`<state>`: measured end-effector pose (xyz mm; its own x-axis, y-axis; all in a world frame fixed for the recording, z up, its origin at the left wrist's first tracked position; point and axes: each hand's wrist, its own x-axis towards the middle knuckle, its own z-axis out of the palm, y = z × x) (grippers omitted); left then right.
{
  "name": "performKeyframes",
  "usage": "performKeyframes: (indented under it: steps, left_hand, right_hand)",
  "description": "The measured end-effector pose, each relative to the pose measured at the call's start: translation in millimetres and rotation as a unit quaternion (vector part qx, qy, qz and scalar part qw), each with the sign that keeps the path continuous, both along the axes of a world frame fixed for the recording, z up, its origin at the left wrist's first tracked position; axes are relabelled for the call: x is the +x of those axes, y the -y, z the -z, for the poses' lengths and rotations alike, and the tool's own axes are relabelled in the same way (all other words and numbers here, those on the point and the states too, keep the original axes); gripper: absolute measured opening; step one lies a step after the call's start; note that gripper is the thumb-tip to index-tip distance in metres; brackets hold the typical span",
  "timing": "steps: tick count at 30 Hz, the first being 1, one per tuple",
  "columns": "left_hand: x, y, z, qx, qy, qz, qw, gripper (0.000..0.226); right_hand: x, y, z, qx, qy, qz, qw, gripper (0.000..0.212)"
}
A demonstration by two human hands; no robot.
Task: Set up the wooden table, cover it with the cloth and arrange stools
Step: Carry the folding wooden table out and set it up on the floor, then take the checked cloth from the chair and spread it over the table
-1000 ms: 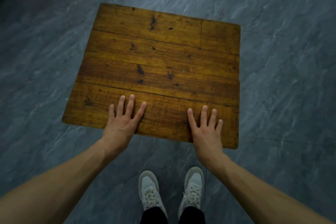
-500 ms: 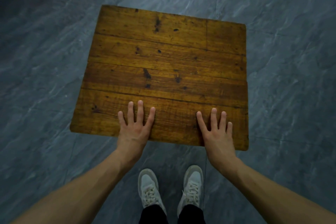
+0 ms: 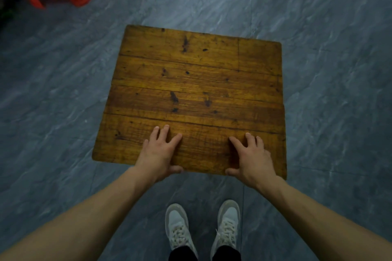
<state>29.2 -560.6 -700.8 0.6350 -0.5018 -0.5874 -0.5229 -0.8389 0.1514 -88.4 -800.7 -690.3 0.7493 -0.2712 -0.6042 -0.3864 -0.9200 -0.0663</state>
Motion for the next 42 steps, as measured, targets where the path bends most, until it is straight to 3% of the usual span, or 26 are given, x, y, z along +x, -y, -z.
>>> performKeyframes:
  steps: [3,5,12,22,26,30,42]
  left_hand:
    - [24,1,-40,-0.014,-0.062,-0.066,0.996,0.073]
    - [38,-4,-72,0.004,-0.053,-0.073,0.996,0.067]
    - [64,-21,-193,0.002,0.016,-0.081,0.997,0.074]
    - [27,-27,-345,-0.081,0.046,-0.106,0.99,0.067]
    - [26,-39,-408,-0.079,0.07,-0.054,0.993,0.064]
    - [37,-57,-464,-0.103,0.104,-0.061,0.987,0.062]
    - [20,-67,-498,-0.16,0.119,-0.072,0.977,0.06]
  right_hand:
    - [11,9,-26,0.08,-0.01,0.069,0.994,0.092]
    - [19,12,-56,0.089,-0.006,0.077,0.993,0.091]
    - [54,20,-183,0.066,0.039,0.024,0.997,0.079]
    - [44,8,-362,0.084,0.114,0.029,0.99,0.081]
    - [39,1,-419,0.082,0.121,0.029,0.989,0.081]
    - [36,-11,-460,0.075,0.16,0.023,0.984,0.079]
    - [16,-32,-506,0.055,0.218,0.032,0.974,0.074]
